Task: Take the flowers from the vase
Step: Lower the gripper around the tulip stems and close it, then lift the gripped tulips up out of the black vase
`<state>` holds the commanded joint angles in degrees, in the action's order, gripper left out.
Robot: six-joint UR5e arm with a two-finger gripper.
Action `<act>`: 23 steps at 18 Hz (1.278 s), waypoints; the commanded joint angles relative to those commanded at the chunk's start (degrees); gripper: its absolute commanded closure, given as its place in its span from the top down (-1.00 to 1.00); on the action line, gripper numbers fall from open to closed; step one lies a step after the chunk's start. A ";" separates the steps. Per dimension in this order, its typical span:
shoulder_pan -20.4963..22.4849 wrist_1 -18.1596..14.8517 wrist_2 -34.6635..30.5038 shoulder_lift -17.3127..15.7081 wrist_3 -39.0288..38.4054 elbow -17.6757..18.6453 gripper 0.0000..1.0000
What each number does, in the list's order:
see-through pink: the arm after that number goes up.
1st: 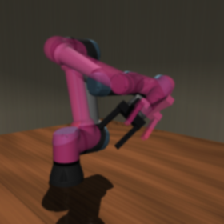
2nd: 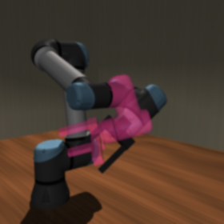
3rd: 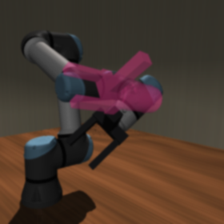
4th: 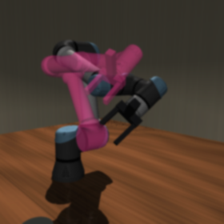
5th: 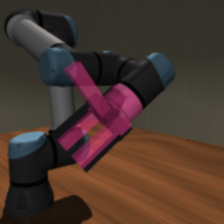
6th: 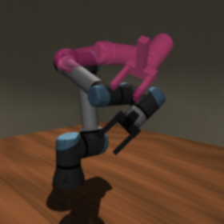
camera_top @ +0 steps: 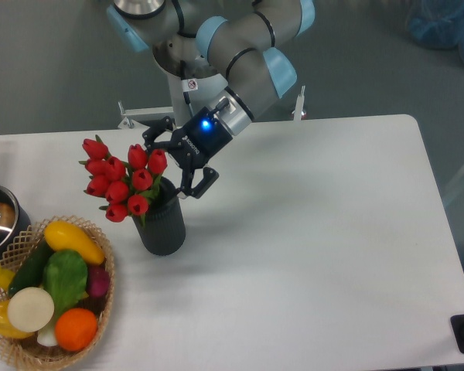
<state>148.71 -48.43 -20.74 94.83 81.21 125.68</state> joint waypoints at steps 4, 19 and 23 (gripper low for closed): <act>0.00 0.00 0.00 0.18 0.09 0.00 -0.09; 0.61 0.00 0.70 0.62 -1.40 -2.11 -0.83; 1.40 0.09 0.88 -0.17 -4.74 -3.08 -0.83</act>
<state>150.11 -48.34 -19.86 94.66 76.47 122.61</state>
